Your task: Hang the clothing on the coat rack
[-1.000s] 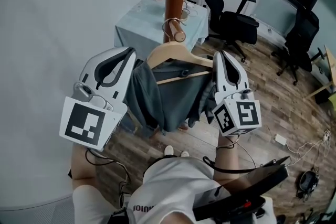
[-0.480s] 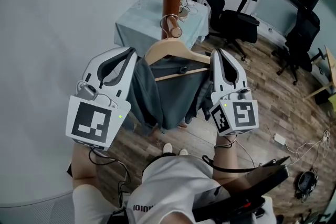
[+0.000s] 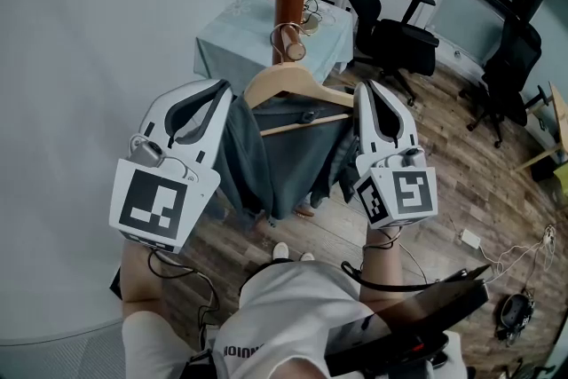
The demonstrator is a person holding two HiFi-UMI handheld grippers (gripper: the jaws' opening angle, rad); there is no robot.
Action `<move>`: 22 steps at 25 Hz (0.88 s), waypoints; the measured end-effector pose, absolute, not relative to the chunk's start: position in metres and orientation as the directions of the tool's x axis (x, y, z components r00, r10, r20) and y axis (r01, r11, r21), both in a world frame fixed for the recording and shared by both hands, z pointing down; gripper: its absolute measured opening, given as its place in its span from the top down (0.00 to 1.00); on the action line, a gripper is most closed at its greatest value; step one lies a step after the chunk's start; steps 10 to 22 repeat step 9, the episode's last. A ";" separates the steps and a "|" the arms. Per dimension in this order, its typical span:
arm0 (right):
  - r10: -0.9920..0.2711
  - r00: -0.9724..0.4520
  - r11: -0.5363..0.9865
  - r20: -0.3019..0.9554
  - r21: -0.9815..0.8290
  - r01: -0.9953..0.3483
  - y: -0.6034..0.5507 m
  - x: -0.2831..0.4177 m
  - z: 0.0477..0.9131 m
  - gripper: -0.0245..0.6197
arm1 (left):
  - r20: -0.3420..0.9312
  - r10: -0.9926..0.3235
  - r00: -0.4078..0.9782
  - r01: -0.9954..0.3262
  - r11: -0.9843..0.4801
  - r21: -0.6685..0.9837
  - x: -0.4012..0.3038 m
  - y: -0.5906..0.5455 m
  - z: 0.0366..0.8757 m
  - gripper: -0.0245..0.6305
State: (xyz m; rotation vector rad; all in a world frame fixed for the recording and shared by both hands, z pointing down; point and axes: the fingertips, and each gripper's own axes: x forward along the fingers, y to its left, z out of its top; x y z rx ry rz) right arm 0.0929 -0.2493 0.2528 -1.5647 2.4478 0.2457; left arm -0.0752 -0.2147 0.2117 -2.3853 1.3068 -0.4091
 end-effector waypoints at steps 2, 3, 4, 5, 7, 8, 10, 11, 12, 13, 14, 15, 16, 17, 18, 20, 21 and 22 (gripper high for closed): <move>-0.869 -0.411 0.421 -0.275 0.023 -0.907 -0.251 0.092 0.253 0.93 | 0.067 -0.850 0.522 -0.739 -0.490 -0.463 -0.076 -0.215 0.212 0.94; -0.869 -0.413 0.423 -0.273 0.024 -0.906 -0.251 0.091 0.253 0.93 | 0.069 -0.850 0.522 -0.739 -0.492 -0.460 -0.076 -0.215 0.211 0.94; -0.869 -0.414 0.424 -0.271 0.024 -0.905 -0.252 0.092 0.253 0.93 | 0.071 -0.849 0.523 -0.739 -0.493 -0.458 -0.075 -0.215 0.211 0.94; -0.869 -0.415 0.425 -0.270 0.023 -0.905 -0.252 0.092 0.253 0.93 | 0.073 -0.849 0.523 -0.738 -0.495 -0.458 -0.075 -0.214 0.211 0.94; -0.868 -0.417 0.427 -0.269 0.023 -0.904 -0.252 0.091 0.254 0.93 | 0.078 -0.848 0.524 -0.736 -0.497 -0.460 -0.075 -0.214 0.213 0.94; -0.868 -0.418 0.428 -0.269 0.023 -0.904 -0.253 0.090 0.255 0.93 | 0.080 -0.848 0.524 -0.736 -0.497 -0.460 -0.076 -0.214 0.214 0.94; -0.867 -0.419 0.429 -0.269 0.023 -0.903 -0.253 0.090 0.256 0.93 | 0.081 -0.848 0.524 -0.735 -0.498 -0.461 -0.076 -0.215 0.215 0.94; -0.867 -0.419 0.429 -0.269 0.023 -0.903 -0.253 0.090 0.256 0.93 | 0.081 -0.848 0.524 -0.735 -0.498 -0.461 -0.076 -0.215 0.215 0.94; -0.867 -0.419 0.429 -0.269 0.023 -0.903 -0.253 0.090 0.256 0.93 | 0.081 -0.848 0.524 -0.735 -0.498 -0.461 -0.076 -0.215 0.215 0.94; -0.867 -0.419 0.429 -0.269 0.023 -0.903 -0.253 0.090 0.256 0.93 | 0.081 -0.848 0.524 -0.735 -0.498 -0.461 -0.076 -0.215 0.215 0.94; -0.867 -0.419 0.429 -0.269 0.023 -0.903 -0.253 0.090 0.256 0.93 | 0.081 -0.848 0.524 -0.735 -0.498 -0.461 -0.076 -0.215 0.215 0.94; -0.867 -0.419 0.429 -0.269 0.023 -0.903 -0.253 0.090 0.256 0.93 | 0.081 -0.848 0.524 -0.735 -0.498 -0.461 -0.076 -0.215 0.215 0.94; -0.867 -0.419 0.429 -0.269 0.023 -0.903 -0.253 0.090 0.256 0.93 | 0.081 -0.848 0.524 -0.735 -0.498 -0.461 -0.076 -0.215 0.215 0.94; -0.867 -0.419 0.429 -0.269 0.023 -0.903 -0.253 0.090 0.256 0.93 | 0.081 -0.848 0.524 -0.735 -0.498 -0.461 -0.076 -0.215 0.215 0.94; -0.867 -0.419 0.429 -0.269 0.023 -0.903 -0.253 0.090 0.256 0.93 | 0.081 -0.848 0.524 -0.735 -0.498 -0.461 -0.076 -0.215 0.215 0.94; -0.867 -0.419 0.429 -0.269 0.023 -0.903 -0.253 0.090 0.256 0.93 | 0.081 -0.848 0.524 -0.735 -0.498 -0.461 -0.076 -0.215 0.215 0.94; -0.867 -0.419 0.429 -0.269 0.023 -0.903 -0.253 0.090 0.256 0.93 | 0.081 -0.848 0.524 -0.735 -0.498 -0.461 -0.076 -0.215 0.215 0.94; -0.867 -0.419 0.429 -0.269 0.023 -0.903 -0.253 0.090 0.256 0.93 | 0.081 -0.848 0.524 -0.735 -0.498 -0.461 -0.076 -0.215 0.215 0.94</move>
